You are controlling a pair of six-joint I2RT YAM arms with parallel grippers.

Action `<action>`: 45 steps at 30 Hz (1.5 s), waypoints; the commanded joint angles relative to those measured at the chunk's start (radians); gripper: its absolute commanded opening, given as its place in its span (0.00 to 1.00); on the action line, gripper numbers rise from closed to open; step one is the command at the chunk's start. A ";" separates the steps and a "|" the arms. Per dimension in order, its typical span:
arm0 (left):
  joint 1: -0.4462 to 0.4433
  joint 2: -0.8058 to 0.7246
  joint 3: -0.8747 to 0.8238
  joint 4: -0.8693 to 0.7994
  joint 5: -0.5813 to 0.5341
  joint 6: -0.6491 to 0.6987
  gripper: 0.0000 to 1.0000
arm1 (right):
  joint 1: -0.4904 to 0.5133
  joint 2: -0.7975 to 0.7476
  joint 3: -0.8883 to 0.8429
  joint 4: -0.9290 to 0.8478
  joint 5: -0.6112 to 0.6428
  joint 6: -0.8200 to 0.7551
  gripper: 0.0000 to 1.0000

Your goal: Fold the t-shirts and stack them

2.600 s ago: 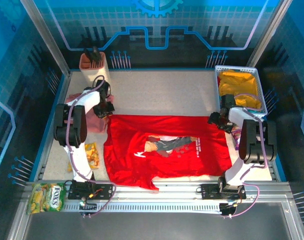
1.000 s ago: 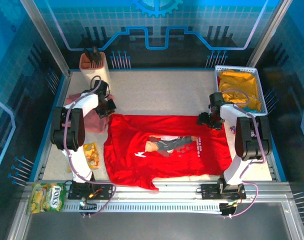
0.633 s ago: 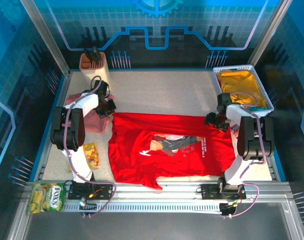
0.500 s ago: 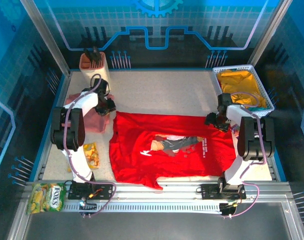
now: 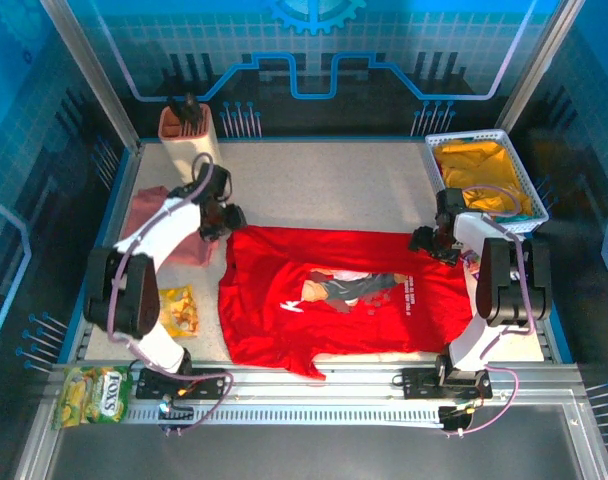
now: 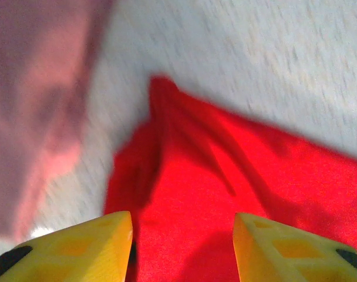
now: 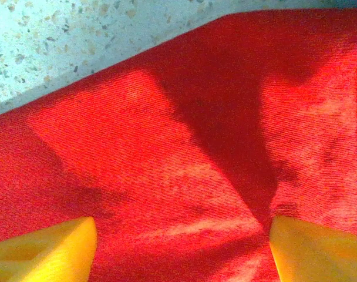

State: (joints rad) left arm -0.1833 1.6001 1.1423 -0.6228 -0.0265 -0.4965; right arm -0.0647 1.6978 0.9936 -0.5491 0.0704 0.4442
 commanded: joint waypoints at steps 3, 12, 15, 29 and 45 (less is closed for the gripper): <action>-0.110 -0.166 -0.242 -0.043 0.099 -0.129 0.51 | 0.007 -0.036 -0.026 -0.002 -0.021 0.007 0.80; -0.297 -0.322 -0.465 -0.043 0.074 -0.287 0.37 | 0.012 -0.055 -0.056 0.009 -0.038 0.010 0.81; -0.324 -0.305 -0.495 -0.024 0.073 -0.311 0.34 | 0.014 -0.062 -0.060 0.007 -0.037 0.012 0.81; -0.347 -0.226 -0.481 0.015 0.031 -0.332 0.22 | 0.014 -0.072 -0.069 0.005 -0.034 0.011 0.81; -0.348 -0.414 -0.458 -0.179 0.050 -0.333 0.05 | 0.013 -0.036 -0.052 -0.010 -0.006 0.018 0.80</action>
State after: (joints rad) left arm -0.5213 1.2373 0.6609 -0.7029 0.0124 -0.8143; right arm -0.0593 1.6489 0.9329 -0.5381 0.0467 0.4450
